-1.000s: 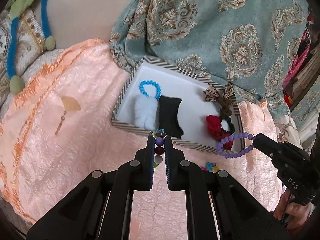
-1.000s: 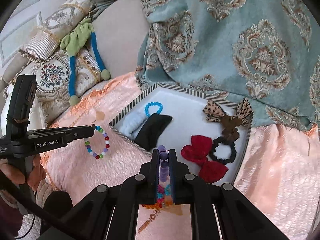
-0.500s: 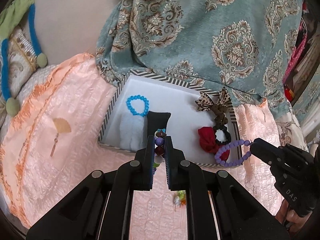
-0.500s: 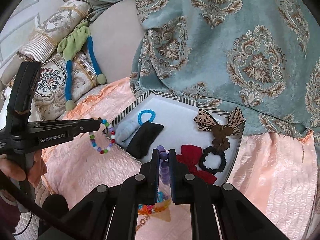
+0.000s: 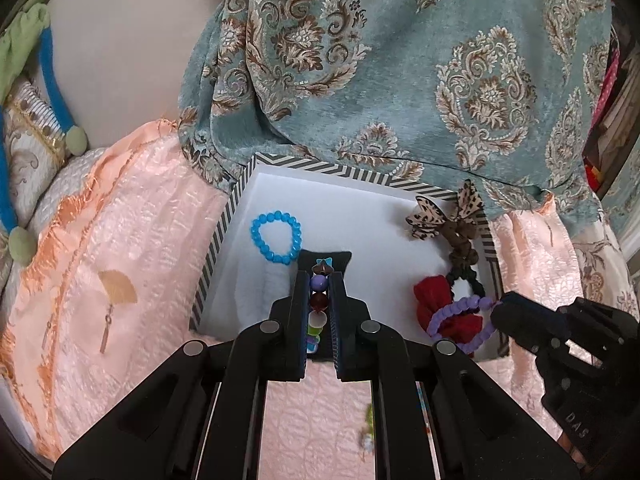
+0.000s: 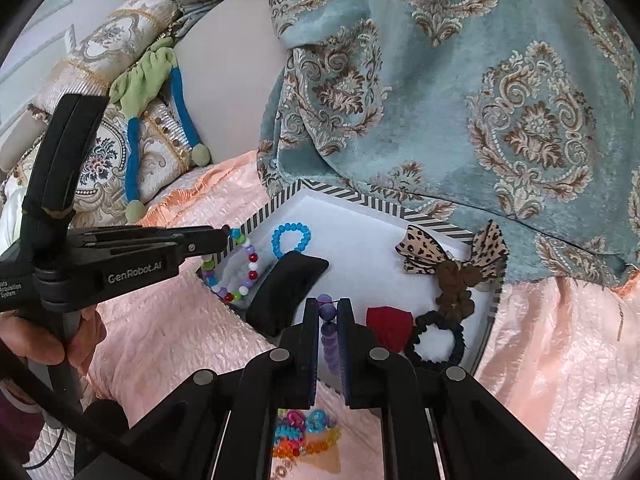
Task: Organize jewelry
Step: 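Lower both bracelets into the tray and open both tools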
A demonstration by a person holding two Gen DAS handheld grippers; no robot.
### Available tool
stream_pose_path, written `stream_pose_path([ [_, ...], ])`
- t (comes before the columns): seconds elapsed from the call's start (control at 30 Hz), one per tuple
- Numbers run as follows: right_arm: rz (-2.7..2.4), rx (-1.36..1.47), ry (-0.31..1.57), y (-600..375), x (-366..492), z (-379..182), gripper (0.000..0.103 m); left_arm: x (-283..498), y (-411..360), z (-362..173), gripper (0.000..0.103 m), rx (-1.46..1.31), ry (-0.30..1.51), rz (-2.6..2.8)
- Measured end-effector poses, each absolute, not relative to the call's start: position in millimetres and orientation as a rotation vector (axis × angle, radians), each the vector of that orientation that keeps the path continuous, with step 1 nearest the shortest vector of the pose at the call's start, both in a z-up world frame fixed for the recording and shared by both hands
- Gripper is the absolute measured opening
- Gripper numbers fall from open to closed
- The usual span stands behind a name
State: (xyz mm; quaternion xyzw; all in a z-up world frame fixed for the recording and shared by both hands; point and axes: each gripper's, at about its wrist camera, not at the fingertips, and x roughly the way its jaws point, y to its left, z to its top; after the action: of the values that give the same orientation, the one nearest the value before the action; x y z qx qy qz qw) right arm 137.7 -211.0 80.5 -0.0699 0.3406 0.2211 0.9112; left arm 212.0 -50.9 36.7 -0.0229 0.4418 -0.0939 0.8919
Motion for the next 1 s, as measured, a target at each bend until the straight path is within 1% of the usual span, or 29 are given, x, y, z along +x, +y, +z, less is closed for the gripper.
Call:
stream_pose_path([
  [0.23,0.465,-0.135,0.732,-203.4,165.5,68.4,0.008,248.8,-54.4,33.6,0.008,-0.075,0.933,-0.203],
  [0.47,0.465,-0.1,0.762,-196.4,213.6,53.6,0.008,296.7,-66.3,20.0,0.008,-0.119,0.955,-0.21],
  [0.6,0.422,-0.083,0.789,-201.9,242.8,38.2,0.008,323.4,-70.5,4.3,0.008,-0.142,0.973,-0.201],
  [0.7,0.378,-0.086,0.816,-208.0,256.4,25.5,0.008,337.5,-69.7,-17.0,0.008,-0.143,1.009,-0.174],
  [0.93,0.332,-0.115,0.847,-213.8,264.7,3.6,0.008,341.9,-58.7,-45.7,0.008,-0.161,1.052,-0.127],
  [0.97,0.327,-0.109,0.858,-214.6,265.7,1.6,0.008,342.1,-56.2,-48.2,0.01,-0.18,1.059,-0.131],
  [1.0,0.324,-0.102,0.874,-215.5,267.9,-0.5,0.008,342.2,-55.0,-49.6,0.016,-0.188,1.065,-0.136],
])
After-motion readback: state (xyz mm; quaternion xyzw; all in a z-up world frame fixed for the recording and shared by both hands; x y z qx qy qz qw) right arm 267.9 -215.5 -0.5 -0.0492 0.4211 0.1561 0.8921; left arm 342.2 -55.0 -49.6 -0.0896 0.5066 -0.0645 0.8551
